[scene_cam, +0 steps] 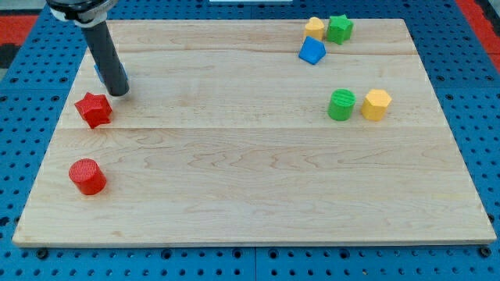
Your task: Move the blue cube left to the blue triangle
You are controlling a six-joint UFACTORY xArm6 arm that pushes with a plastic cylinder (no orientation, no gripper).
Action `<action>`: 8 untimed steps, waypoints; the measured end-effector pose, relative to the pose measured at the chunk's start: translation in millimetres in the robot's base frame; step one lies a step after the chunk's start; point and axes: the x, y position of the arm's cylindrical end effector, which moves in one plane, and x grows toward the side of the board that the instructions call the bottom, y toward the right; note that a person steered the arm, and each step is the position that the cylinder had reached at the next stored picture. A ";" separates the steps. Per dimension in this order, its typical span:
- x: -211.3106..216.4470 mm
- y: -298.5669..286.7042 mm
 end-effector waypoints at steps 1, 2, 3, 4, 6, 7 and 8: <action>2.7 -26.3; -37.0 -74.2; -62.7 -45.1; -59.5 11.6; -20.3 -17.3; -43.0 62.7; -91.9 109.2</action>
